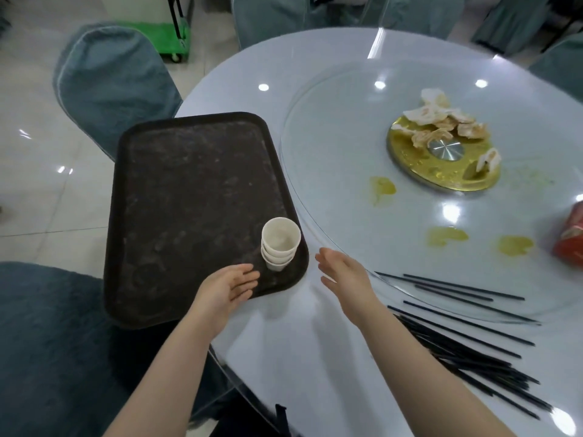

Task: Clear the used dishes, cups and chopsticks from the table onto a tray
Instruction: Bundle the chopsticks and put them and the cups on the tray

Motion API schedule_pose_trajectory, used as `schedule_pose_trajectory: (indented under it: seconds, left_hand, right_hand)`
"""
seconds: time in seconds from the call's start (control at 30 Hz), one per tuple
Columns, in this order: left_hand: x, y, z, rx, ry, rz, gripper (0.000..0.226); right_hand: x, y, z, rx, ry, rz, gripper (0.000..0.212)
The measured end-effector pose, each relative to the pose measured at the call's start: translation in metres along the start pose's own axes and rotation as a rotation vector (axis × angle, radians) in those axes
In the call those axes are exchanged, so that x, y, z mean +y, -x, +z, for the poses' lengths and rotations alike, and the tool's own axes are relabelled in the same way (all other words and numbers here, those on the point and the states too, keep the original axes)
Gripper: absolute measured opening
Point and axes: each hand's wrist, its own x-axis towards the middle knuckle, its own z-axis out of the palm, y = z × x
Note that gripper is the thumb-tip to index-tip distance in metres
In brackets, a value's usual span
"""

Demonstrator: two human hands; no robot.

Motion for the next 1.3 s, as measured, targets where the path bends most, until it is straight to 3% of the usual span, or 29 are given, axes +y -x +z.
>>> schedule_pose_trajectory:
  seconds: [0.33, 0.53, 0.63, 0.8, 0.97, 1.3]
  left_hand:
    - [-0.087, 0.048, 0.079, -0.008, -0.204, 0.085, 0.022]
    - [-0.140, 0.064, 0.150, -0.013, -0.620, 0.367, 0.034]
    - [-0.165, 0.065, 0.181, -0.038, -0.865, 0.448, 0.058]
    - [-0.187, 0.051, 0.219, -0.137, -1.243, 0.532, 0.103]
    - [-0.198, 0.033, 0.239, -0.118, -1.559, 0.579, 0.126]
    - [-0.207, 0.019, 0.267, -0.132, -1.769, 0.617, 0.128]
  right_hand:
    - [0.069, 0.053, -0.171, 0.159, 0.447, -0.208, 0.022]
    - [0.114, 0.069, -0.271, 0.286, 0.792, -0.323, 0.029]
    - [0.130, 0.074, -0.314, 0.326, 0.891, -0.292, 0.042]
    - [0.128, 0.056, -0.367, 0.291, 1.127, -0.207, 0.068]
    - [0.119, 0.025, -0.395, 0.236, 1.332, -0.197, 0.083]
    - [0.103, -0.014, -0.408, 0.064, 1.495, -0.265, 0.093]
